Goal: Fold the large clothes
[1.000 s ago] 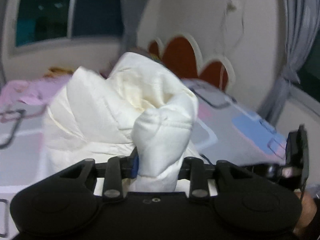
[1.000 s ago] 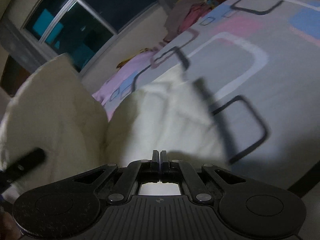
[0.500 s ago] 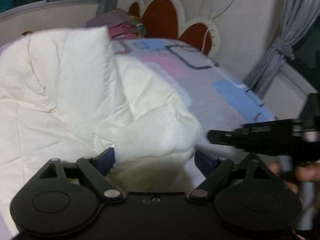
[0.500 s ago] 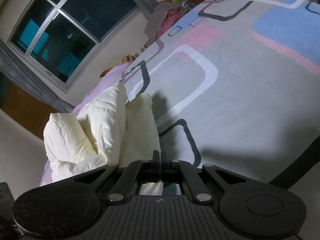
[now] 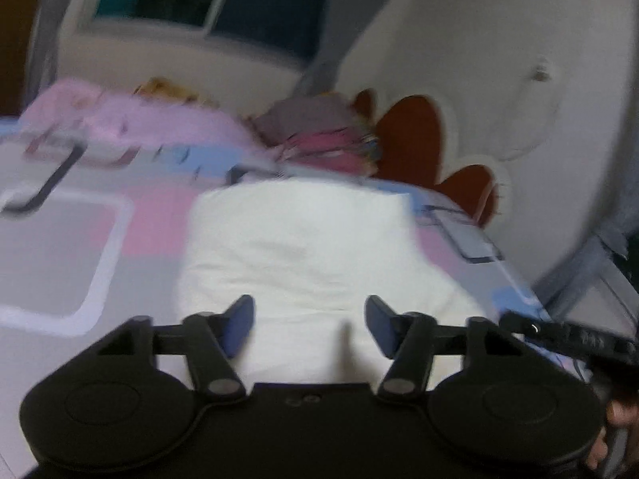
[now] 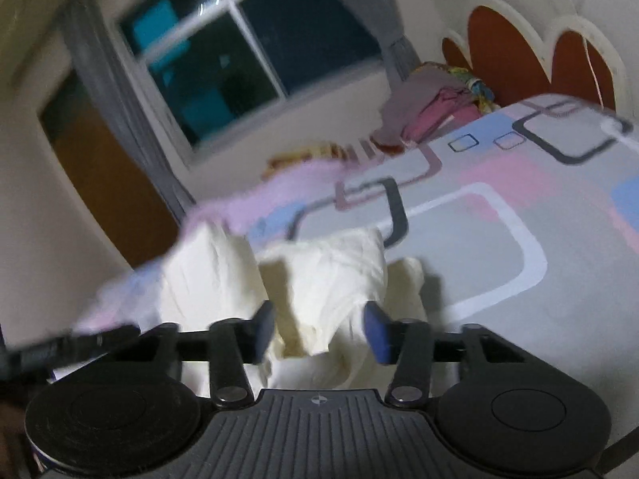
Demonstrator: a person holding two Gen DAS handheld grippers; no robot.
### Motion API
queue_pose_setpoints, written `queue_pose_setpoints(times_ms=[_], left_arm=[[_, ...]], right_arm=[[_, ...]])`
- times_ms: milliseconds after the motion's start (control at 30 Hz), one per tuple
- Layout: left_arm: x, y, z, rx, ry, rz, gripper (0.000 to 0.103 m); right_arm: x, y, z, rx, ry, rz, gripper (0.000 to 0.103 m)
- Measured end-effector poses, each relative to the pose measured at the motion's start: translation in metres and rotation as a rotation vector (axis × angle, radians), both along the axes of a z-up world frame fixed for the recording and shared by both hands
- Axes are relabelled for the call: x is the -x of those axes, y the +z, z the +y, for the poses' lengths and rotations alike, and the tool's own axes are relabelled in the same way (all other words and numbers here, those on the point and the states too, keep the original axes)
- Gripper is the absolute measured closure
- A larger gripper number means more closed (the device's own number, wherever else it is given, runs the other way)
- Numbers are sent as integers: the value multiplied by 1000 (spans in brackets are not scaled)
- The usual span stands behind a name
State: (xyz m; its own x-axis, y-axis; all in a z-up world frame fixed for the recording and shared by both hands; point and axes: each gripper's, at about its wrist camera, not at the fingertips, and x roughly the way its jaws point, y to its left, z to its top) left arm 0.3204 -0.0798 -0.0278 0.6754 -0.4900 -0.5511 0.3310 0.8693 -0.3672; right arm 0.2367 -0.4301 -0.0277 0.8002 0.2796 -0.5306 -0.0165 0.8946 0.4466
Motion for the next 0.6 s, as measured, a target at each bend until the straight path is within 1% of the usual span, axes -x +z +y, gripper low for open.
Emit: queue_pose_setpoints(times_ms=[33,67,100,133,200,333,400,467,533,567,600], left_arm=[[-5,-4,1,10,-5,-2,46],[-10,-8,0,1,-10,-1,48],[-13,-13,-4,-4,-30,10,52],[-14,-17,-2,5,-62,14,52],[-16,-26,-17,-6,-105,2,52],[-19,-40,-41,-63,-170,-2,52],[-24,-45,-55,-91,-182,-3,52],[-22,-44,-55,-92,-175,1,52],[-20,-39,-53,-86,-170,-1,52],[-17,-36,-52,-87,-165,-7,52],[-15,-33,-49,-86,-159,-14,51]], right_arm=[[-5,-5,4,16,2,35,71],[-5,-10,6,27,-2,61,74],[-2,-15,9,49,-7,87,74],[1,-22,12,79,-7,118,74],[5,-38,13,96,-10,171,74],[10,-74,9,56,-38,221,74],[8,-85,5,25,-60,240,74],[9,-81,-1,-5,-90,238,74],[15,-68,-4,-5,-112,212,74],[18,-60,-5,3,-124,192,71],[20,-52,-7,15,-141,171,64]])
